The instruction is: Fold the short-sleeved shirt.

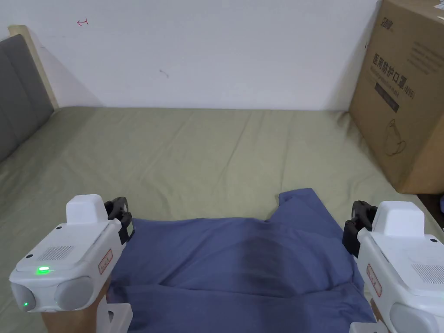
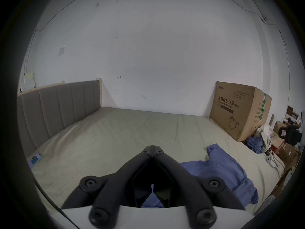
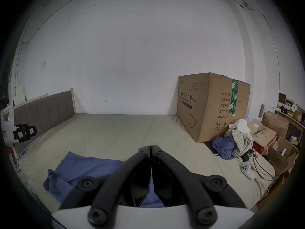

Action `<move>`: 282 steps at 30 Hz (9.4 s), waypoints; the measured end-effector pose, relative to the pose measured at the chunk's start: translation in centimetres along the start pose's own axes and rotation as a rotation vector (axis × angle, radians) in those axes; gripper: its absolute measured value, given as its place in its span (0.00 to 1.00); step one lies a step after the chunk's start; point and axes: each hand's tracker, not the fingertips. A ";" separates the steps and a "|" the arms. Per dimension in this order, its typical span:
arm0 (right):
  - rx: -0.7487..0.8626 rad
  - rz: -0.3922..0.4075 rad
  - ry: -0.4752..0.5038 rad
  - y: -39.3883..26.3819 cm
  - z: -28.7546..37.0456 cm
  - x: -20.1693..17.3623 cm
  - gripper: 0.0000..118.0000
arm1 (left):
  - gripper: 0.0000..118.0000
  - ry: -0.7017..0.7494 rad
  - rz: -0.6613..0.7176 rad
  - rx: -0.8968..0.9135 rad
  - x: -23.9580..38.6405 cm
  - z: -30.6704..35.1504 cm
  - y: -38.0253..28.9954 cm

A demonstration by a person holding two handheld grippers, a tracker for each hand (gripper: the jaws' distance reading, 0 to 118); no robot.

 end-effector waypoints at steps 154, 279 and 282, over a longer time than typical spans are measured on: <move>0.040 0.016 0.001 0.2 0.9 -1.5 0.00 | 0.00 -0.346 0.367 -0.592 -14.1 -3.2 -5.5; -0.028 -0.036 -0.081 -1.2 3.8 5.0 0.00 | 0.00 -0.322 -0.253 -0.700 13.8 -6.7 -17.3; -0.030 -0.030 -0.081 -1.2 3.8 5.0 0.00 | 0.00 -0.338 -0.171 -0.654 12.3 -6.0 -15.8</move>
